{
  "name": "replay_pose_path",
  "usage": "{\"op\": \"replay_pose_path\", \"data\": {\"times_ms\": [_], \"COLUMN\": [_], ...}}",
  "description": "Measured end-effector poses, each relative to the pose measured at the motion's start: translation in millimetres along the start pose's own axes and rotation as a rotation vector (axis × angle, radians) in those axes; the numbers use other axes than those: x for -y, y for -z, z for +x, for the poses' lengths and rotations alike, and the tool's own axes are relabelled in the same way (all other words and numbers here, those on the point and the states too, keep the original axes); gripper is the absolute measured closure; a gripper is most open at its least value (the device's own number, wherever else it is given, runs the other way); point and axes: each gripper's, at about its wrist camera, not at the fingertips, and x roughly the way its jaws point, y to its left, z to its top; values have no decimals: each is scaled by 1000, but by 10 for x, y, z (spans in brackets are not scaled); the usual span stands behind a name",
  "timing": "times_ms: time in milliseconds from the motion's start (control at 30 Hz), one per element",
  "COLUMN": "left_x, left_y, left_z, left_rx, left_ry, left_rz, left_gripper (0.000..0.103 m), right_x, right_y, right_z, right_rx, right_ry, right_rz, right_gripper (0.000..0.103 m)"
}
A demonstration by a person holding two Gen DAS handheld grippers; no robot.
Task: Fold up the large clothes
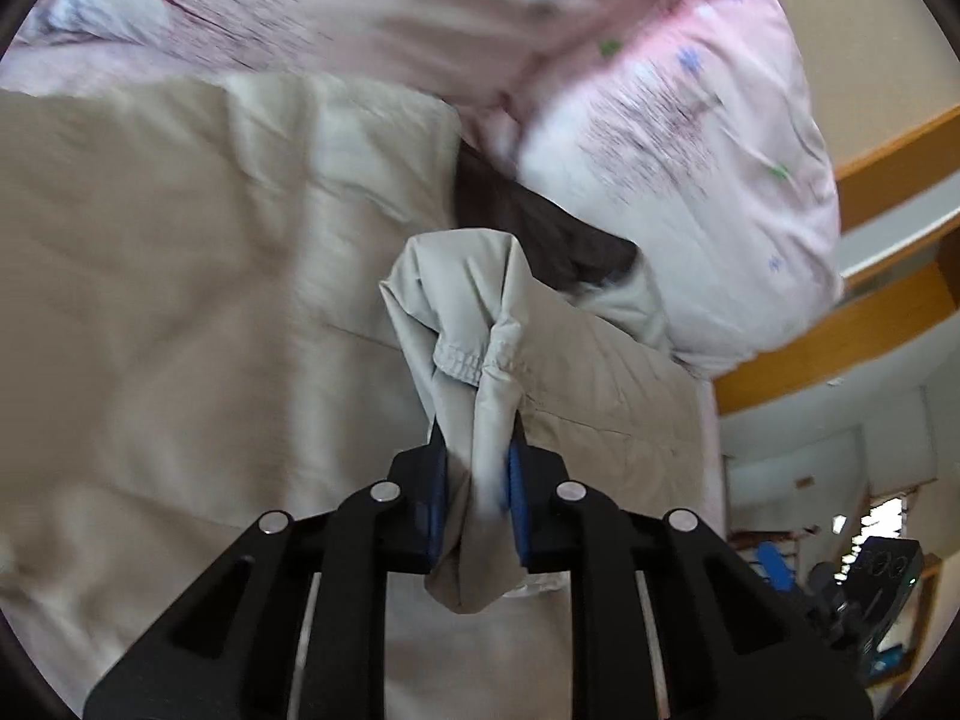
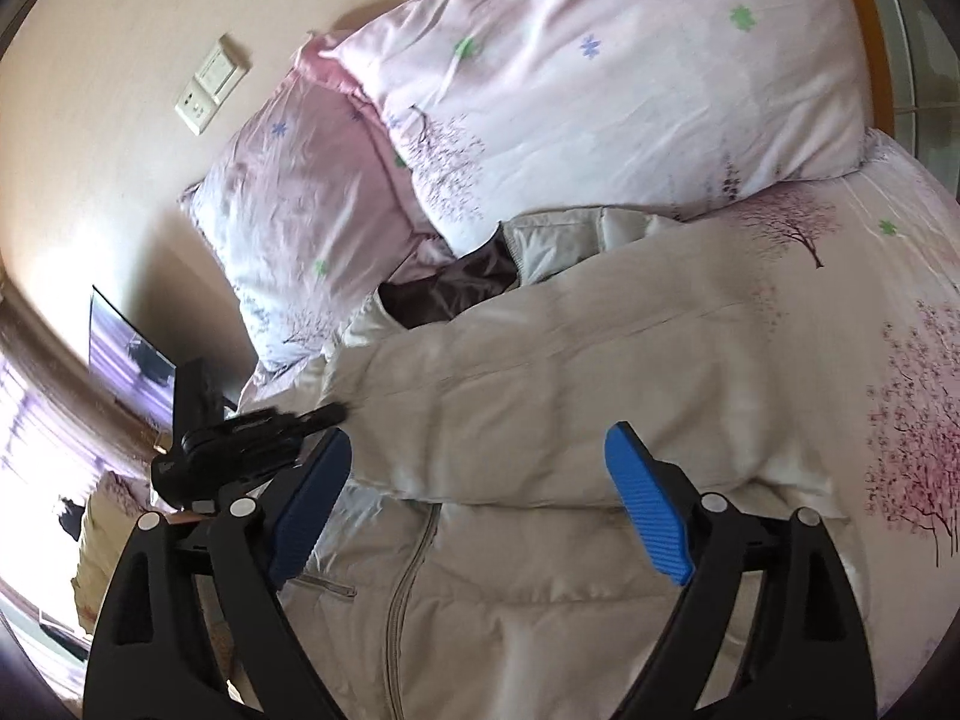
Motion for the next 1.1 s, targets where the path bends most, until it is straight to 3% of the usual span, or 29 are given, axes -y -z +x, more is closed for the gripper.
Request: {"op": "replay_pose_path", "data": {"times_ms": [133, 233, 267, 300, 333, 367, 433, 500, 600, 700, 833, 967, 1000, 1100], "left_x": [-197, -194, -207, -194, -204, -207, -311, -491, -789, -1235, -1704, -2108, -2213, -2473], "left_y": [29, 83, 104, 131, 173, 208, 320, 480, 724, 1071, 1372, 1521, 1547, 1566], "left_z": [14, -106, -196, -294, -466, -588, -950, -1326, -1760, -2271, -2667, -2842, -2879, -2914], "left_rx": [-46, -16, 0, 19, 53, 76, 133, 199, 275, 375, 463, 511, 517, 550], "left_ry": [-47, -53, -50, -53, -54, -48, -34, -28, -93, -153, -191, -231, -220, -172], "left_rz": [13, 40, 54, 69, 84, 91, 89, 64, 20, -58, -151, -274, -309, -432], "left_gripper": [77, 57, 45, 35, 31, 27, 21, 20, 20, 20, 20, 21, 21, 24], "right_x": [-39, -220, -291, -379, -495, -598, -752, -911, -1200, -1424, -1496, -1485, -1499, -1567], "right_y": [-25, 11, 30, 46, 59, 70, 96, 126, 212, 293, 449, 424, 411, 364], "right_z": [134, 341, 397, 467, 578, 702, 949, 1189, 1543, 1813, 2312, 2351, 2279, 1941], "right_rx": [-46, -109, -118, -134, -163, -194, -248, -292, -349, -384, -462, -454, -441, -354], "right_ry": [43, 88, 82, 86, 91, 73, 29, 10, -8, -12, 113, 126, 114, 79], "right_rz": [26, -11, -25, -43, -67, -81, -84, -109, -172, -213, -254, -250, -248, -278], "right_gripper": [15, 15, 16, 22, 36, 41, 67, 76, 85, 85, 85, 84, 81, 44]}}
